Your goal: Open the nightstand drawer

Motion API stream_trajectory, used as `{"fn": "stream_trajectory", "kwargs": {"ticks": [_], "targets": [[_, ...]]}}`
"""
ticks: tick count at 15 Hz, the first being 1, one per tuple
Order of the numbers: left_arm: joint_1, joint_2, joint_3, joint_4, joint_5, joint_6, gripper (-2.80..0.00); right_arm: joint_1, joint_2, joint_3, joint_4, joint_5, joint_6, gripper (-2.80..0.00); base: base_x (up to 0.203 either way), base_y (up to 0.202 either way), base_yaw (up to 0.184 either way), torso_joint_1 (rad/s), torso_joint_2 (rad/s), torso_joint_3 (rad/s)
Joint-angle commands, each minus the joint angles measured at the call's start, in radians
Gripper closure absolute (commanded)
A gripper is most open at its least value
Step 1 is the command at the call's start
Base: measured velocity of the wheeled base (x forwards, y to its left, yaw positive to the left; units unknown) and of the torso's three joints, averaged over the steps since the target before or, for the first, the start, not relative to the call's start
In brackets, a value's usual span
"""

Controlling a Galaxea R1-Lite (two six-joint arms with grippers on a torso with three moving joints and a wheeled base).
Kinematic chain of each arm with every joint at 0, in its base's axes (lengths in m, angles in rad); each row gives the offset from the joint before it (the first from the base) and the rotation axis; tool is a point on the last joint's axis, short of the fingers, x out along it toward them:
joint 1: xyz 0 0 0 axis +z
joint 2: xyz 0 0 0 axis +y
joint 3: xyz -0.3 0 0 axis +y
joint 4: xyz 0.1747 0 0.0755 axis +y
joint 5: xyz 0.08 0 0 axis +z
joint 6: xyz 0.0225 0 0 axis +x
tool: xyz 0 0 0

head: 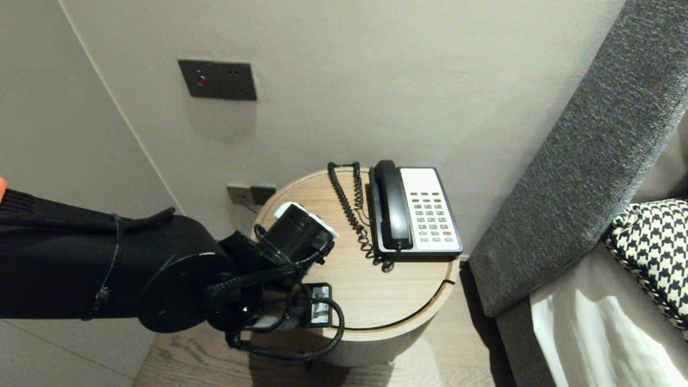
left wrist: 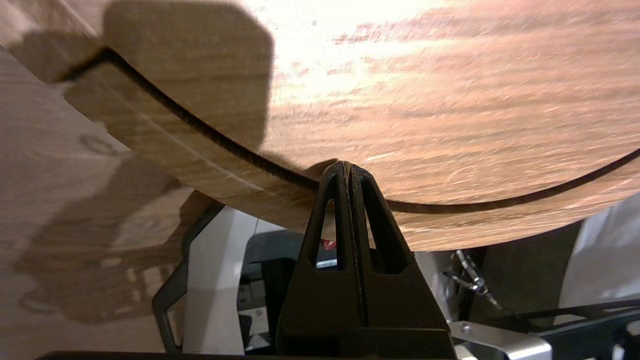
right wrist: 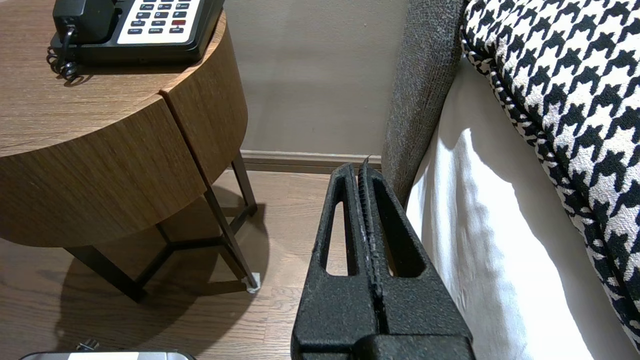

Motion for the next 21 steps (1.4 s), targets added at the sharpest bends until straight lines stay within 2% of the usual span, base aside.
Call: {"fn": "stream_trajectory", "kwargs": {"ticks": [1,8,12,17,21], "targets": [[-0.012,-0.001,0.015,0.001,-0.001,-0.008,0.0,0.0,0.0,0.04,-0.001,0.0,0.0,0.0,0.0,0.0,0.0,0.0,0.0,0.0],[-0.067,-0.072,0.095,0.006,-0.006,-0.011,0.0,-0.001,0.0,0.04,-0.001,0.0,0.0,0.0,0.0,0.0,0.0,0.0,0.0,0.0],[-0.095,-0.141,0.196,0.001,-0.017,-0.01,0.0,-0.001,0.0,0.04,-0.001,0.0,0.0,0.0,0.0,0.0,0.0,0.0,0.0,0.0],[-0.165,-0.244,0.345,0.001,-0.026,-0.018,0.0,0.0,0.0,0.04,-0.001,0.0,0.0,0.0,0.0,0.0,0.0,0.0,0.0,0.0],[-0.224,-0.319,0.406,0.002,-0.027,-0.02,0.0,0.0,0.0,0.04,-0.001,0.0,0.0,0.0,0.0,0.0,0.0,0.0,0.0,0.0]]}}
